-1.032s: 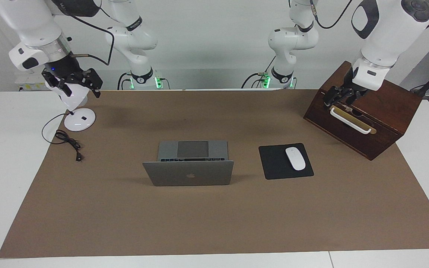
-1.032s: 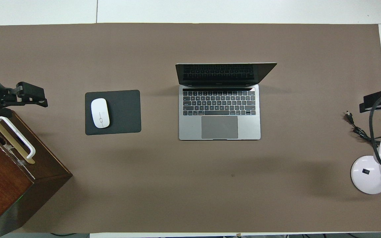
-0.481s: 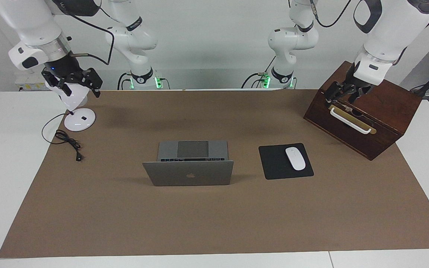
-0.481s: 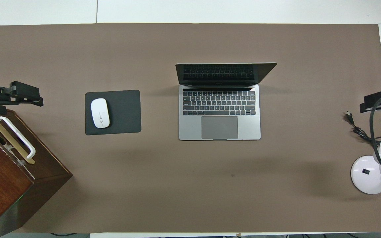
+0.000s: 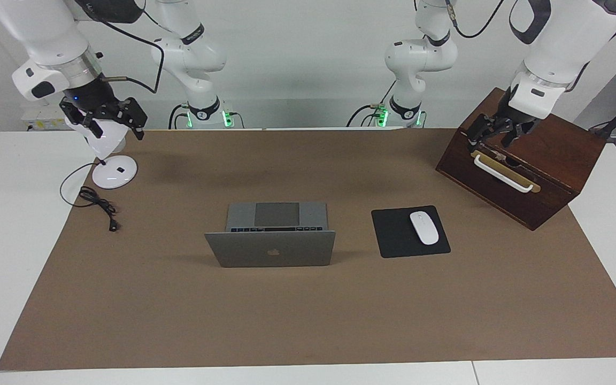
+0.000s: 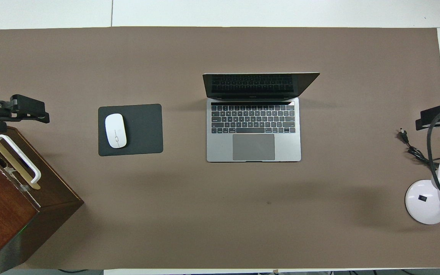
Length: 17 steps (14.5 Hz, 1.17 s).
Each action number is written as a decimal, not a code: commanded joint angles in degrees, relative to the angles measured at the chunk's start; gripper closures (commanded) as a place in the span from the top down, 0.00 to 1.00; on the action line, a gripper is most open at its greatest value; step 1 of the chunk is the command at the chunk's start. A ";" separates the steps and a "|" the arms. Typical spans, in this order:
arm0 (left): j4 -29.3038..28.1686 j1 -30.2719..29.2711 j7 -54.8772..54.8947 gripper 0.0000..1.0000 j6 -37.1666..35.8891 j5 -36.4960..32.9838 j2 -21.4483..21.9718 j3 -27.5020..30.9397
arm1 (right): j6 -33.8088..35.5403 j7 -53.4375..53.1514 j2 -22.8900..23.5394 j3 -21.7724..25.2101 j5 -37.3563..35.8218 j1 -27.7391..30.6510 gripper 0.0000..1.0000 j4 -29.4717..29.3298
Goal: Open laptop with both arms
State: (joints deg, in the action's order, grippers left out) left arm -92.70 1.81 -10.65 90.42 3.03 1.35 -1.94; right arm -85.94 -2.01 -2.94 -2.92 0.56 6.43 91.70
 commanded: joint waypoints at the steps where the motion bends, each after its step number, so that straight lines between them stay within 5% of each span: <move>1: -0.02 -0.49 1.07 1.00 1.08 -0.13 0.32 0.00 | -0.90 1.74 -1.19 -1.13 -1.09 1.48 1.00 1.37; 17: -3.28 -0.49 5.47 1.00 4.25 -2.59 0.93 0.88 | -0.90 1.57 -1.19 -1.13 -0.38 1.48 1.00 1.20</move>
State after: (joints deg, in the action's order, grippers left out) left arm -95.19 1.73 -6.66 95.32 1.34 1.30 -1.18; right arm -85.98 -2.01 -3.00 -2.94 0.56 6.43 91.70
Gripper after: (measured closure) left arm 0.000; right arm 0.000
